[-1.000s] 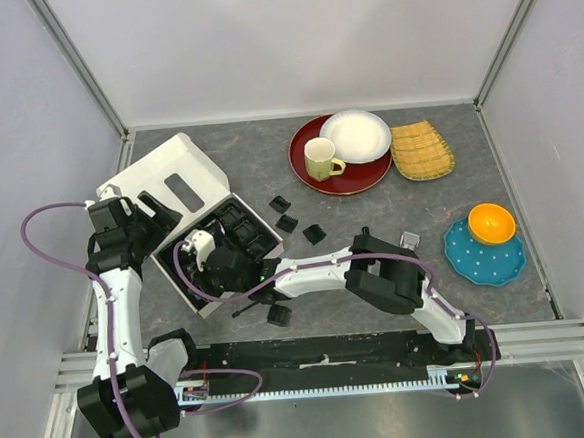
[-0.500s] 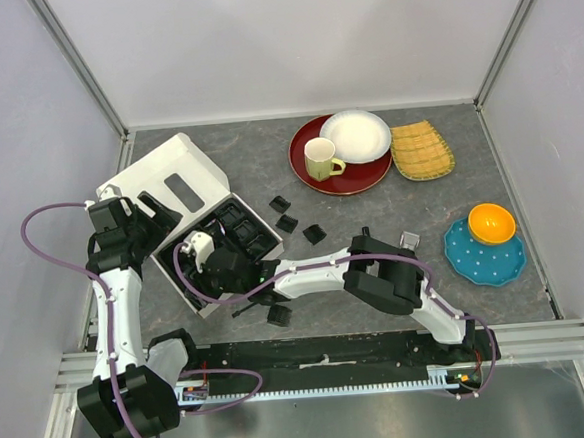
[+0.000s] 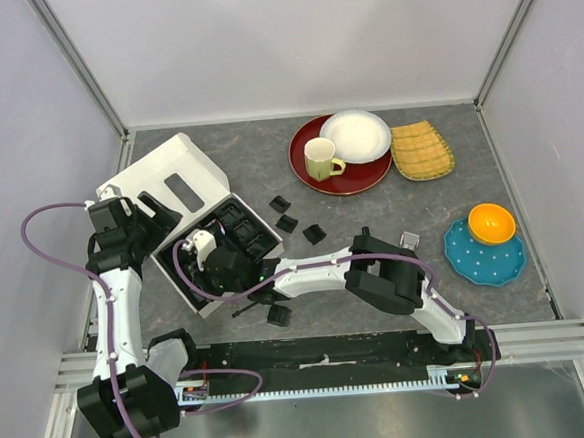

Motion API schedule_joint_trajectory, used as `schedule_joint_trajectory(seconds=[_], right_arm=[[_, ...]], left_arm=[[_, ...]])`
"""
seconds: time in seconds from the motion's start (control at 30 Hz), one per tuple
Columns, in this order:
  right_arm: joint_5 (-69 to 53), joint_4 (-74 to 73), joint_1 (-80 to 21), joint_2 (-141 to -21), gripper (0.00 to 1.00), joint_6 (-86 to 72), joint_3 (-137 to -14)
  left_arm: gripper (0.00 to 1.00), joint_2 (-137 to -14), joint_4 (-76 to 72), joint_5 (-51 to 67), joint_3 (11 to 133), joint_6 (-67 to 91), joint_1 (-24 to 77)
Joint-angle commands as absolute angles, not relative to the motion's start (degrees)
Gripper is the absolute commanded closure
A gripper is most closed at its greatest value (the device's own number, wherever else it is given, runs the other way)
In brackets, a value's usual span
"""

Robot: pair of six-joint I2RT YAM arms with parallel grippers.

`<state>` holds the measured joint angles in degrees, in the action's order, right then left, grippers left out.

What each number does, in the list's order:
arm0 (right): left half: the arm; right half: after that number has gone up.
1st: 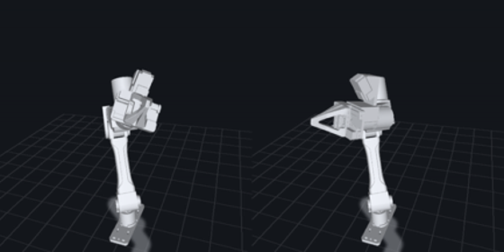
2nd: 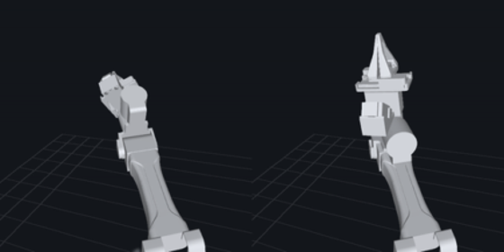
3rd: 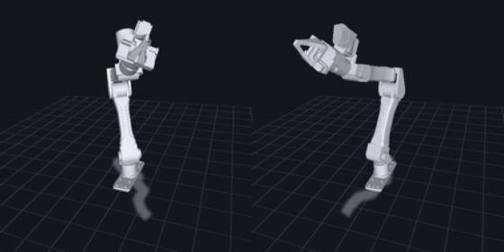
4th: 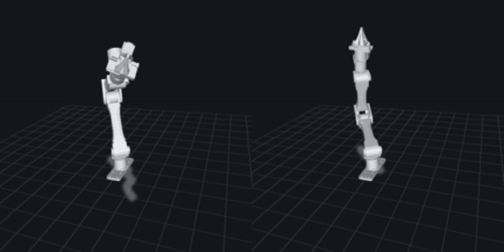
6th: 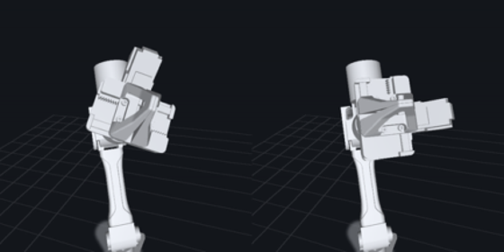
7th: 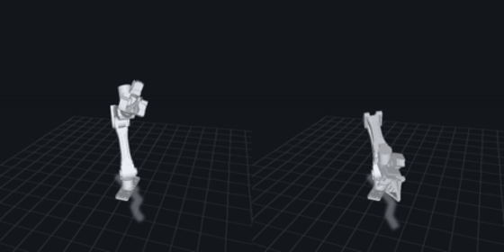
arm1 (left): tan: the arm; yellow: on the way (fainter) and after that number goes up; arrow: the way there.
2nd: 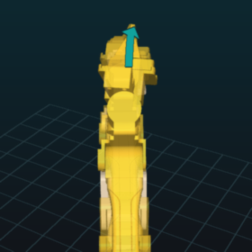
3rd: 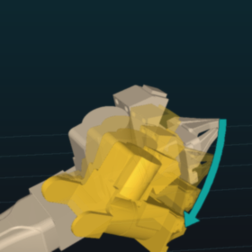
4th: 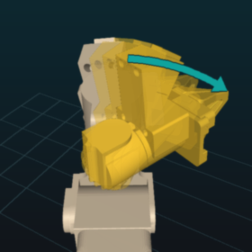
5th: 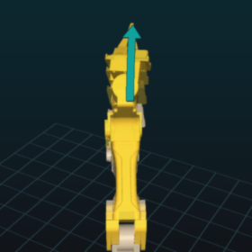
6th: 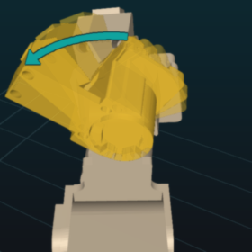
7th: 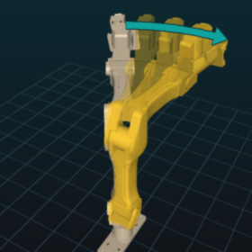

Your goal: Sort the hair-cutting tools

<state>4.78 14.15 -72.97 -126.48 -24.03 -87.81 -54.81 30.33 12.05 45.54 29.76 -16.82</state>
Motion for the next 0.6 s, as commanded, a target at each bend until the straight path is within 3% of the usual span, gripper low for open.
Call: schedule_joint_trajectory(seconds=[0.0,0.2,0.57], right_arm=[[6.0,11.5,-73.2,-125.7,0.80,-24.6,-89.6],[6.5,10.6,-73.1,-126.4,0.94,-24.3,-89.8],[6.2,8.7,-73.1,-128.1,0.97,-23.8,-90.4]], left_arm=[[0.12,-54.1,29.8,11.3,46.8,31.1,-17.2],[0.12,-54.0,29.9,11.4,46.8,31.2,-17.3],[0.12,-54.1,29.9,11.5,46.8,31.3,-17.3]])
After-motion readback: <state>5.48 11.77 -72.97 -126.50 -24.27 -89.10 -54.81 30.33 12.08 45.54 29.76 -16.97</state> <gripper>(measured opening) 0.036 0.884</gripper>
